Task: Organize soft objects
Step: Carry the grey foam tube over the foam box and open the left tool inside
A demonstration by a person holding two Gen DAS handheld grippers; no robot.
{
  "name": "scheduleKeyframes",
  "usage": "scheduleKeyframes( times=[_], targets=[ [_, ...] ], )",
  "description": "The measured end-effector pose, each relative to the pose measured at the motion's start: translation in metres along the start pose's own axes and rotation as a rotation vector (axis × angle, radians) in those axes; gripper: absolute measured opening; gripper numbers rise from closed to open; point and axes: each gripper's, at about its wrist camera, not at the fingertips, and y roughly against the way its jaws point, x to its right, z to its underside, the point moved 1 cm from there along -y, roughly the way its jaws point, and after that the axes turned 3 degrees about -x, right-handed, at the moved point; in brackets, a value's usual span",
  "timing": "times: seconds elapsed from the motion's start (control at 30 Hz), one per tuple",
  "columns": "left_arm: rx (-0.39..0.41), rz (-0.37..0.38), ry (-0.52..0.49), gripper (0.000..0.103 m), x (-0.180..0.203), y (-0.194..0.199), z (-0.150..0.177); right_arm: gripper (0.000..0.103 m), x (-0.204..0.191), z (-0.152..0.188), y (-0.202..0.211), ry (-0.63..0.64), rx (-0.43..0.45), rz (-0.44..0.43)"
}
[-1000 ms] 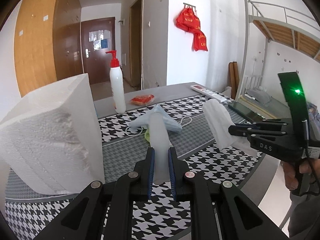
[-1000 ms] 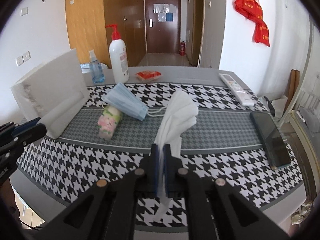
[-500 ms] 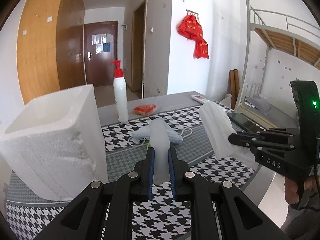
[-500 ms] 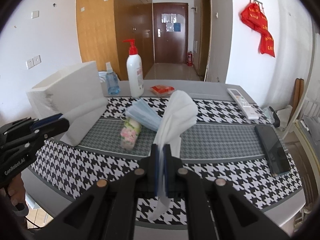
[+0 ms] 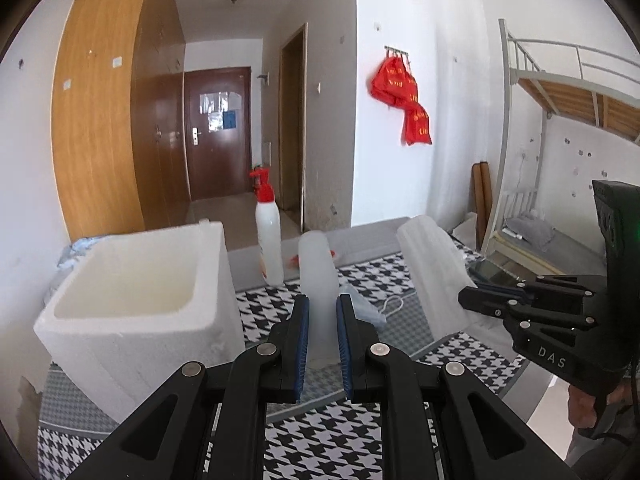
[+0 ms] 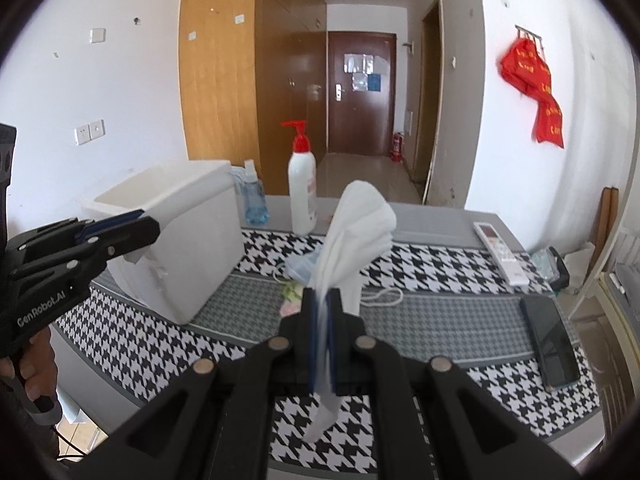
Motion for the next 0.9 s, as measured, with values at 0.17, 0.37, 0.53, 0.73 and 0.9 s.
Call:
scheduleKeyframes(
  times=[0.17,0.37,0.53,0.73,0.9],
  targets=[
    [0.033,-0.009,-0.004,0.015,-0.005,0.007,-0.008,0.007,-0.003,-0.01,0.003,0.011,0.026,-0.009],
    [0.066,-0.025,-0.003,0.015,-0.01,0.014,-0.014,0.007,-0.001,-0.019,0.003,-0.006,0.054,-0.02],
    [0.095,-0.051,-0.009,0.015,-0.013,0.02,-0.023,0.007,-0.001,-0.027,0.002,-0.01,0.074,-0.034],
    [0.122,-0.079,-0.017,0.015,-0.018,0.025,-0.027,0.007,-0.007,-0.036,0.002,0.003,0.098,-0.062],
    [0.128,-0.103,-0.006,0.015,-0.025,0.027,-0.028,0.007,-0.014,-0.042,0.001,0.013,0.114,-0.09]
  ],
)
